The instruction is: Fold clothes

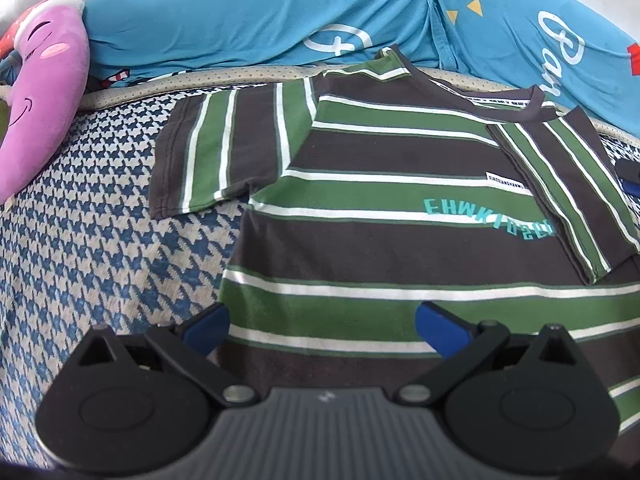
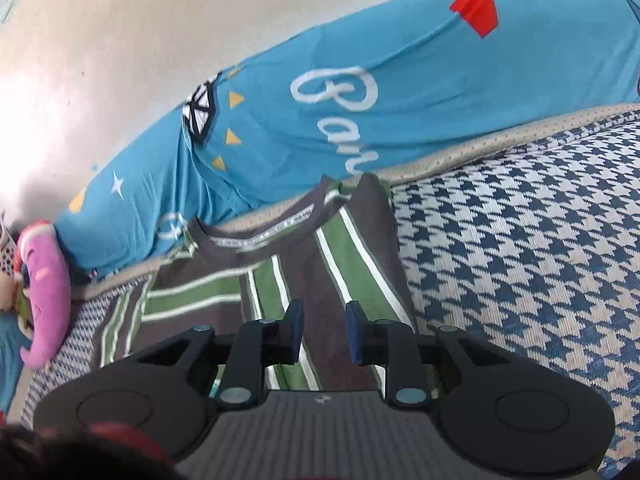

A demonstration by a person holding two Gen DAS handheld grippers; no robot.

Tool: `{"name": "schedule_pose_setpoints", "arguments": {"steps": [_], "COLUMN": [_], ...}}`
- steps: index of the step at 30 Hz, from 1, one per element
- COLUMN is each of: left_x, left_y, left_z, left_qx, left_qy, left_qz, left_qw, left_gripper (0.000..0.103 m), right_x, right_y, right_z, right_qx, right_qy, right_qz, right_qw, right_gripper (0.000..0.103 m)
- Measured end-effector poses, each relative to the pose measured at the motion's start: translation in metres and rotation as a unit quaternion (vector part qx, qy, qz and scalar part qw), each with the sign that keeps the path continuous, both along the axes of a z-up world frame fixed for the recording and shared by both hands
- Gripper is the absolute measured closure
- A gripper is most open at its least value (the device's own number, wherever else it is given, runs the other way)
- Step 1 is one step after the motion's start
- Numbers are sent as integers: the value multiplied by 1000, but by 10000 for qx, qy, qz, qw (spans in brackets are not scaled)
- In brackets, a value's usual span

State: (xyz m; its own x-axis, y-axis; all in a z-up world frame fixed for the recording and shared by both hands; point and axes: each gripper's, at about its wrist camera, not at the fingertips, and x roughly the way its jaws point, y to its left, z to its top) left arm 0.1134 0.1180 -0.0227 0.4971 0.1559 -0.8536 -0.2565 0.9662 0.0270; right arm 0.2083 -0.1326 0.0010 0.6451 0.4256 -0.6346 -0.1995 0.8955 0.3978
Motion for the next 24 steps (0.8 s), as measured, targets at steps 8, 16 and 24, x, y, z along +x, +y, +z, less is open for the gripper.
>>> {"name": "schedule_pose_setpoints", "arguments": {"steps": [8, 16, 24], "left_x": [4, 7, 8], "left_y": [-5, -4, -4], "left_z": [-4, -14, -17], "left_qx": [20, 69, 106], "left_qy": [52, 281, 288], "left_qz": [-16, 18, -30], "left_qw": [10000, 9996, 9995], "left_gripper": [0, 0, 0], "right_x": [-2, -6, -7], "right_y": [9, 21, 41], "right_z": [-12, -13, -16], "right_qx": [-856, -1267, -1887], "right_qy": [309, 197, -1], "right_qz": [-85, 20, 89], "right_qw": [9958, 9917, 9820], "right_gripper": [79, 79, 77]}}
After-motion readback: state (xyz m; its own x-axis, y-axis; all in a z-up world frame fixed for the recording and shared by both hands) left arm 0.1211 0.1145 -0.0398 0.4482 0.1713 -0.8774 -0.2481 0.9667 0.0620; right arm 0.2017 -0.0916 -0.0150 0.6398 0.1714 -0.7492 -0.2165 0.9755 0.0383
